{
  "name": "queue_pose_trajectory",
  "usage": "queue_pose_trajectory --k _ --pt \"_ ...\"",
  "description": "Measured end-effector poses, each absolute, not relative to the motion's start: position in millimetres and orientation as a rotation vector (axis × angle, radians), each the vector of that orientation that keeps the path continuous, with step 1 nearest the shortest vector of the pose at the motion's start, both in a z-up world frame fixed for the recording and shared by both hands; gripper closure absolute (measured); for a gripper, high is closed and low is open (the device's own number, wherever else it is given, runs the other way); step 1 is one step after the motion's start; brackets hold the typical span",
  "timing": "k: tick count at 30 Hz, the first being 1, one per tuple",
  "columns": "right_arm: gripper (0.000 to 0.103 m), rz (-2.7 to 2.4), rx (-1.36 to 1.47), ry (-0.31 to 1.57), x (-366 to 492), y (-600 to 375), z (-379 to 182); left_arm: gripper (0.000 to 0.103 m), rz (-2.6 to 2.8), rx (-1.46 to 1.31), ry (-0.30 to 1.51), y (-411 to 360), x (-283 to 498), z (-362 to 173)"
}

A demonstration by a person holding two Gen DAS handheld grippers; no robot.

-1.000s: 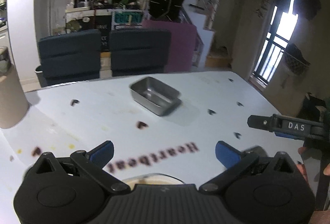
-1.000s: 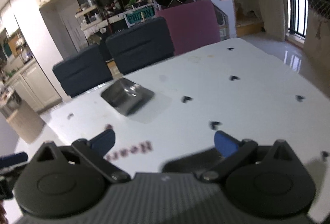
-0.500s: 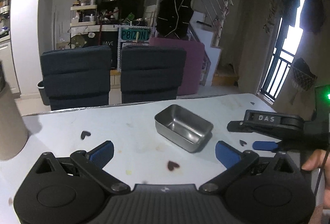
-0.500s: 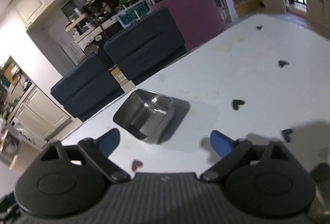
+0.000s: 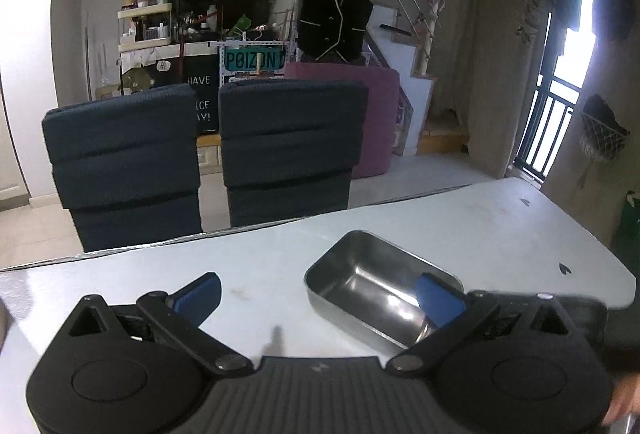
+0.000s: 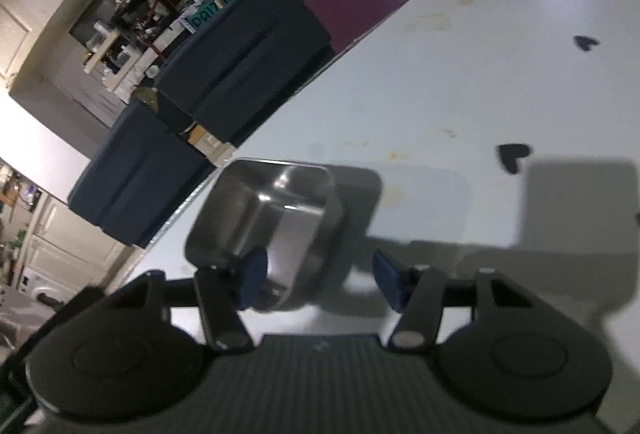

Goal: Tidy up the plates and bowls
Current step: 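Move both grippers to the second rectangular steel tray, then close both grippers on the rim of the second steel tray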

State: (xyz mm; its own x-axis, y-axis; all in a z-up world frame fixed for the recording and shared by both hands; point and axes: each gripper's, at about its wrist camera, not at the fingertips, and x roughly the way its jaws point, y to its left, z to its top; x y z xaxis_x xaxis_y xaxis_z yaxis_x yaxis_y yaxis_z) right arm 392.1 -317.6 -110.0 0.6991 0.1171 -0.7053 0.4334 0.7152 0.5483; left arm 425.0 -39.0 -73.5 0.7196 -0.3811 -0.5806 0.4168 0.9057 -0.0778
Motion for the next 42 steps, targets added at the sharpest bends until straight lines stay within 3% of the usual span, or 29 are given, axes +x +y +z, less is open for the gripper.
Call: queue_pose_trajectory --k 8,15,19,24,26,34,39,42 --pt "0.053 -0.172 0.652 0.85 399.5 -313.1 -119.8 0.006 -0.428 0.042 0.685 -56.4 447.6 -92.5" --pt "0.066 -0.172 0.615 0.819 396.3 -331.4 -116.2 0.02 -0.436 0.011 0.738 -60.9 450.7 -104.4" --pt "0.076 -0.151 0.574 0.797 394.5 -331.8 -116.5 0.022 -0.425 -0.01 0.758 -60.1 455.4 -107.2" --pt "0.088 -0.142 0.497 0.779 396.6 -329.1 -115.4 0.043 -0.421 -0.077 0.837 -54.5 459.9 -115.9" --pt "0.094 -0.115 0.504 0.785 396.7 -330.4 -116.2 0.046 -0.428 -0.103 0.866 -52.6 460.4 -119.8" --pt "0.095 -0.095 0.463 0.785 404.9 -322.4 -115.4 0.057 -0.418 -0.14 0.874 -54.3 460.7 -129.1" --pt "0.095 -0.089 0.466 0.793 409.0 -326.2 -114.4 0.09 -0.378 -0.166 0.878 -50.1 460.7 -134.8" --pt "0.095 -0.081 0.439 0.782 407.7 -324.4 -112.3 0.097 -0.367 -0.17 0.876 -48.9 458.4 -133.6"
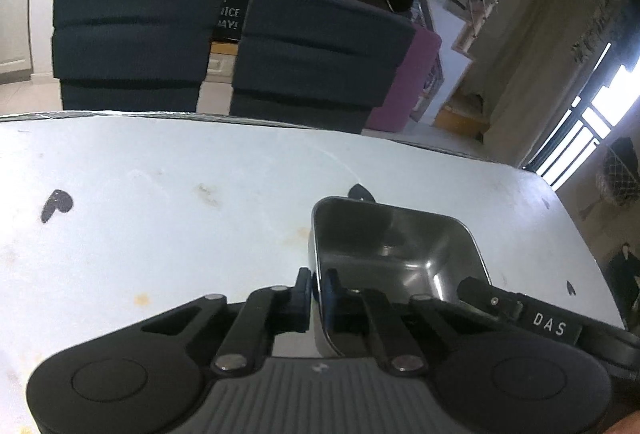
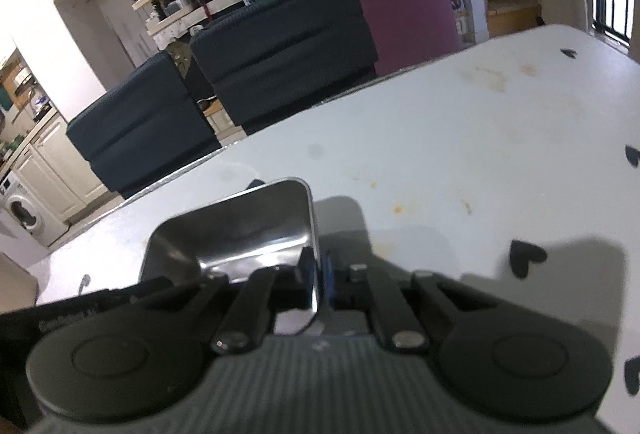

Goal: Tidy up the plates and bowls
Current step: 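Close both grippers on the rim of the second steel tray, then lift the second steel tray with both grippers and carry it toward the first tray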

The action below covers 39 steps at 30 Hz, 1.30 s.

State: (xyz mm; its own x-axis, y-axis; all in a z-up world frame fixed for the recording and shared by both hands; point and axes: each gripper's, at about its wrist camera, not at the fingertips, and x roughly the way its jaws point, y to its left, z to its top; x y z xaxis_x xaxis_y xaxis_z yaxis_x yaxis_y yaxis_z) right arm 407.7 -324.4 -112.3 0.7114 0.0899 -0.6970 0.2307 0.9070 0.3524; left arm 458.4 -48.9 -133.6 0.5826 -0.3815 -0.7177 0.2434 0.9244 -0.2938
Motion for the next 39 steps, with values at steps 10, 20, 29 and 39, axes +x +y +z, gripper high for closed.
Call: queue_pose_trajectory --k 10,20,29,39 --pt "0.1 -0.012 0.38 0.782 399.5 -314.0 -88.1 0.097 -0.317 -0.154 0.81 -38.1 429.3 -92.1" --pt "0.1 0.079 0.342 0.736 349.4 -314.1 -34.1 0.096 -0.307 -0.181 0.751 -26.9 358.3 -36.4" --pt "0.099 0.117 0.255 0.687 278.6 -322.6 9.1 0.096 -0.318 -0.193 0.702 -27.4 274.1 -3.3" --pt "0.098 0.133 0.214 0.675 202.7 -336.7 32.1 0.095 -0.348 -0.186 0.673 -35.9 204.5 9.1"
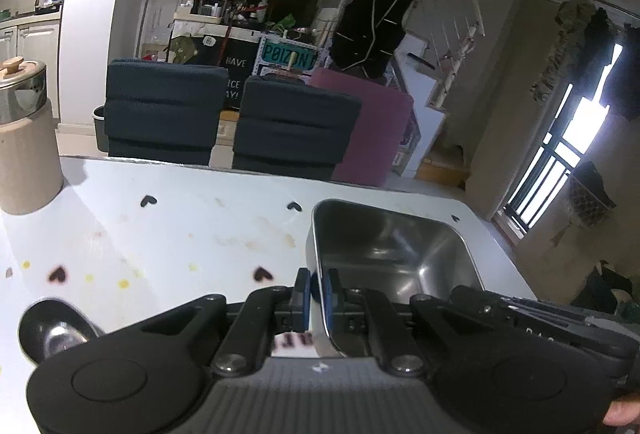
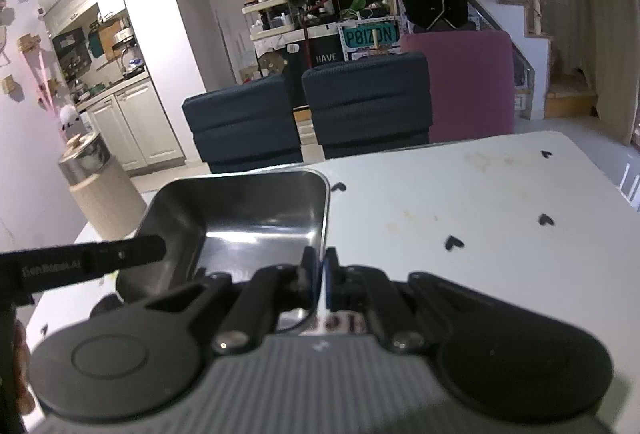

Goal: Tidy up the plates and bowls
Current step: 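Lift the second steel tray with both grippers and carry it toward the first tray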

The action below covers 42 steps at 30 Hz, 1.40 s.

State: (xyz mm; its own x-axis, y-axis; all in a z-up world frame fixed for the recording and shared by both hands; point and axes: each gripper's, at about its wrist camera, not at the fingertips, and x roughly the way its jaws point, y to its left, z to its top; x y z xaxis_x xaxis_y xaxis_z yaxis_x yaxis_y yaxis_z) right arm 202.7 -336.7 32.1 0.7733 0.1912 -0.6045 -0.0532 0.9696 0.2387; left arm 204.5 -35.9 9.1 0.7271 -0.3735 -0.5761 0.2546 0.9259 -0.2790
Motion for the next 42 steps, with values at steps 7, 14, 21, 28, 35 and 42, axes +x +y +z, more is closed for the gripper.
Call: queue_pose_trajectory --k 7,14,21,28,35,42 --pt "0.098 0.089 0.193 0.695 168.5 -343.3 27.9 0.096 -0.379 -0.213 0.697 -45.9 175.2 -5.9" --pt "0.098 0.026 0.185 0.712 146.7 -349.8 27.6 0.096 -0.42 -0.247 0.718 -62.8 164.4 -16.1" --pt "0.098 -0.045 0.181 0.749 132.3 -362.4 22.1 0.096 -0.441 -0.291 0.79 -89.7 163.5 -33.5" --pt "0.098 -0.093 0.16 0.803 131.4 -370.4 12.1 0.096 -0.454 -0.255 0.831 -118.8 161.4 -53.0" --pt "0.098 -0.129 0.144 0.857 139.6 -375.1 -3.6 0.096 -0.447 -0.262 0.867 -139.3 167.5 -72.6" --pt "0.098 -0.15 0.109 0.901 152.0 -369.7 -18.7 0.096 -0.44 -0.238 0.911 -152.0 175.5 -88.6"
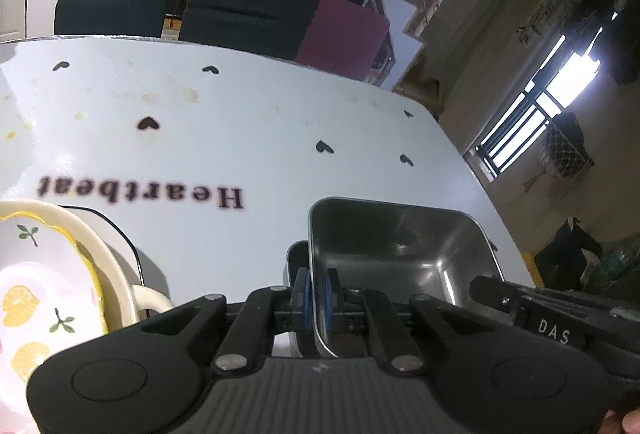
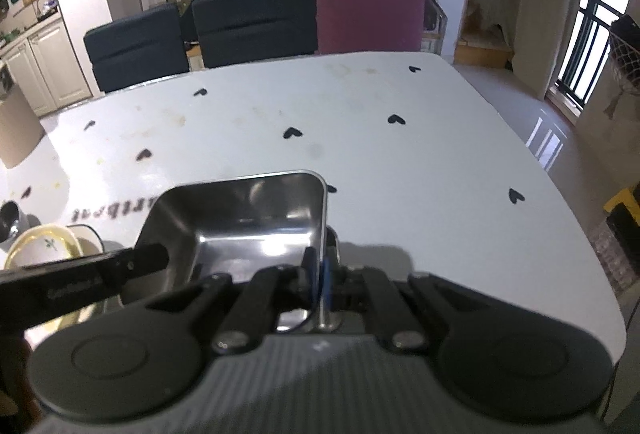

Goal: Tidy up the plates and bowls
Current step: 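Lift the second steel tray with both grippers and carry it toward the first tray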

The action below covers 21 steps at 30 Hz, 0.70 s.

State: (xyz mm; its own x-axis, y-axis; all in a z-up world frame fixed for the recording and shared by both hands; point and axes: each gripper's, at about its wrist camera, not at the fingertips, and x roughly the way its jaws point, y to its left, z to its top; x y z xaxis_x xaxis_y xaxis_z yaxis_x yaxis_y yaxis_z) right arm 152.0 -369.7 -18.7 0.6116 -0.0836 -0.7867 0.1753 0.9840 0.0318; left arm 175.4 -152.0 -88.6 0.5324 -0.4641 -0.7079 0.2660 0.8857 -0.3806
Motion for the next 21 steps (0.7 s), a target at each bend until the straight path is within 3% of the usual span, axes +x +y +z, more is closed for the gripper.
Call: queue_pose_trajectory --k 21 --pt "0.098 -0.171 0.056 0.977 191.9 -343.3 -41.7 0.096 -0.429 -0.164 0.981 -165.4 184.6 -112.7"
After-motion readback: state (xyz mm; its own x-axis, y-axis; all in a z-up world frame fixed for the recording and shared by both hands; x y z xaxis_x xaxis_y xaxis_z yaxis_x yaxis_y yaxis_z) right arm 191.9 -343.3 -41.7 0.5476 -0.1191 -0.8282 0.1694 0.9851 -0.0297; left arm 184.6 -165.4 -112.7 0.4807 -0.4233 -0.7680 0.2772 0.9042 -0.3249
